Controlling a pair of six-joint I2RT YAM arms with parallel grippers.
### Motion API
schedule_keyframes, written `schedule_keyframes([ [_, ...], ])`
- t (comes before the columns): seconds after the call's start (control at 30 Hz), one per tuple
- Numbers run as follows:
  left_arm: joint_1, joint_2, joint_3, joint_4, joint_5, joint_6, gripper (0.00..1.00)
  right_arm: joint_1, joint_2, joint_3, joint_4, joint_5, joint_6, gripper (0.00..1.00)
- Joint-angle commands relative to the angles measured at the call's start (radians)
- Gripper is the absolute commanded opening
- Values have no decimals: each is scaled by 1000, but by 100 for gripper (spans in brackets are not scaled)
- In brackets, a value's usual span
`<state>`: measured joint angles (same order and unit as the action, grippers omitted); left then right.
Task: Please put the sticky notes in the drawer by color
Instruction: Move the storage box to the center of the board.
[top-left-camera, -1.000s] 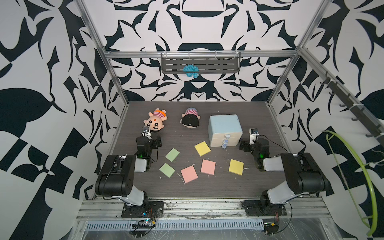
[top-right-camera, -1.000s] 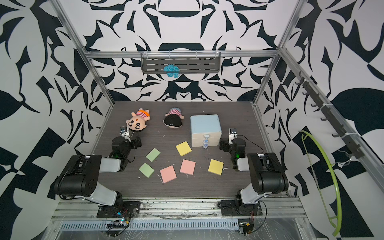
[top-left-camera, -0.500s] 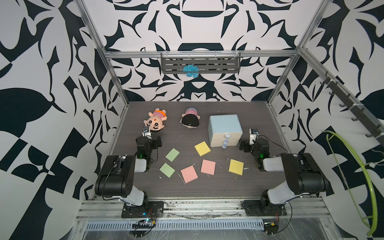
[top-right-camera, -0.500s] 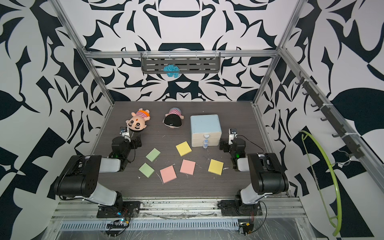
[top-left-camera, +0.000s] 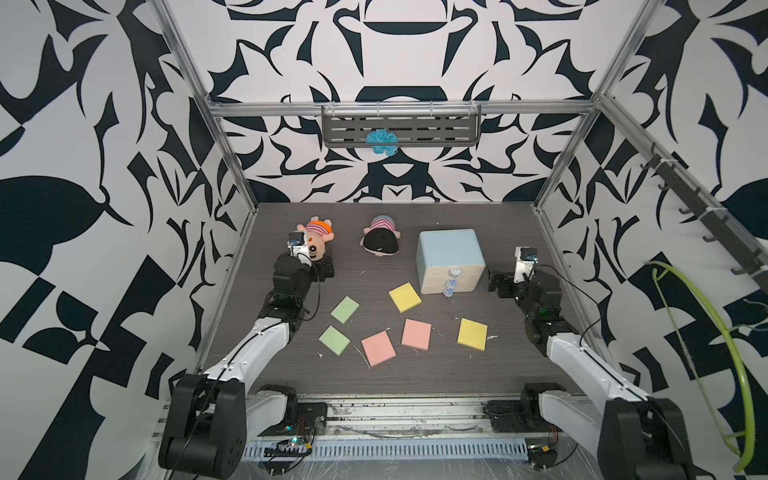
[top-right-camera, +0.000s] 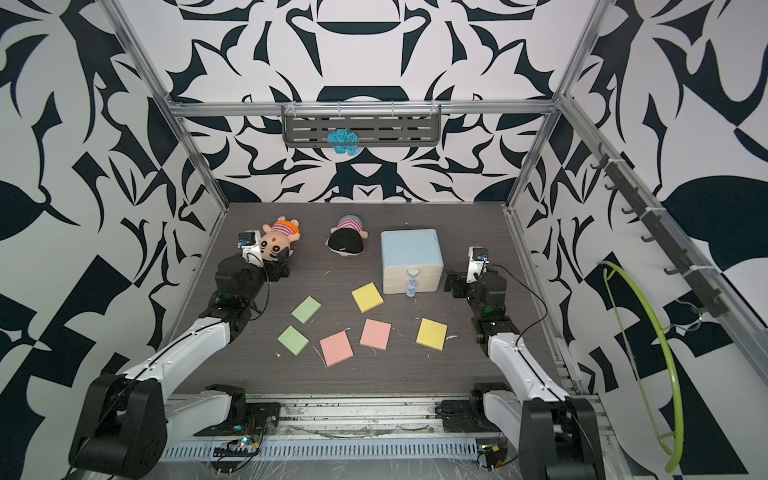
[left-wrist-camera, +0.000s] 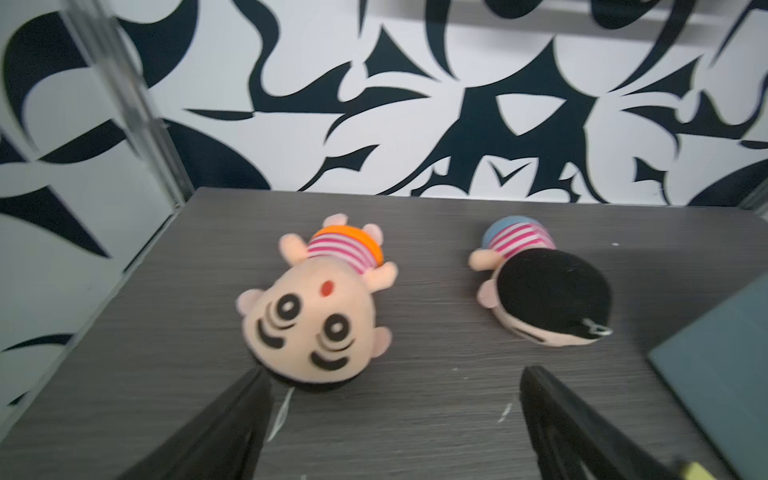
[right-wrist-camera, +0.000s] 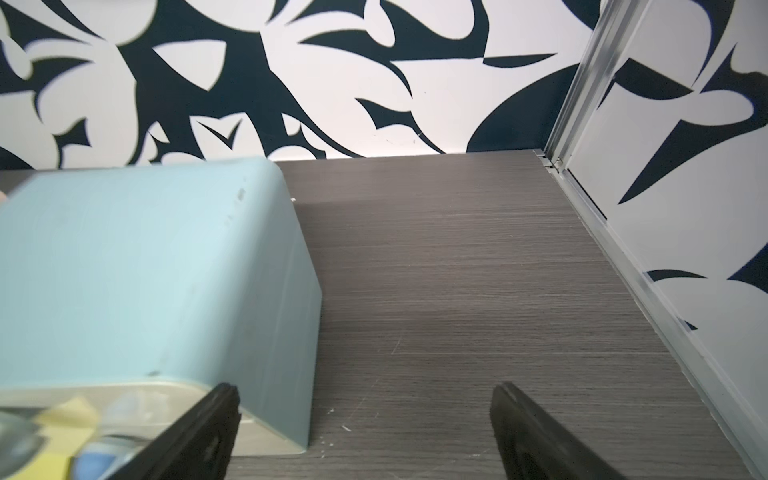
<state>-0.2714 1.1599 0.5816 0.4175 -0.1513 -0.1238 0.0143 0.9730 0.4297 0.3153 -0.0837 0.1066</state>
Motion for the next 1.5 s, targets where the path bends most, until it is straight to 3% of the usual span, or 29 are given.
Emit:
schedule_keyframes([
  [0.0, -135, 31, 92, -157, -57, -70, 99, -5, -72, 119, -256, -41, 134, 99],
  [0.2, -300, 230, 340, -334, -47, -319, 99, -4, -35, 310, -553, -94, 360, 99],
  [0.43, -382, 443, 555, -386, 173, -550, 99, -3, 172, 492, -709, -283, 423, 99],
  [0.47, -390, 468, 574, -388, 202, -579, 99, -2, 192, 500, -707, -303, 424, 95],
  [0.5, -394, 489, 592, -387, 239, -608, 99, -3, 210, 506, -703, -319, 425, 79],
  [0.57, -397, 538, 622, -377, 314, -671, 99, -2, 245, 522, -700, -341, 420, 62],
  [0.73, -411, 643, 679, -313, 447, -788, 98, -2, 325, 540, -652, -425, 416, 50],
  [0.87, -412, 699, 720, -278, 500, -842, 88, 10, 367, 549, -634, -430, 406, 48],
  [0.97, -413, 725, 751, -291, 504, -845, 84, 16, 392, 562, -634, -432, 393, 48],
  [1.03, -411, 735, 765, -293, 496, -841, 75, 22, 408, 570, -627, -432, 382, 45],
  [1.13, -406, 745, 778, -300, 478, -837, 69, 34, 442, 587, -624, -433, 370, 45],
  [1.47, -334, 751, 800, -334, 465, -808, 68, 125, 551, 669, -590, -423, 375, 45],
])
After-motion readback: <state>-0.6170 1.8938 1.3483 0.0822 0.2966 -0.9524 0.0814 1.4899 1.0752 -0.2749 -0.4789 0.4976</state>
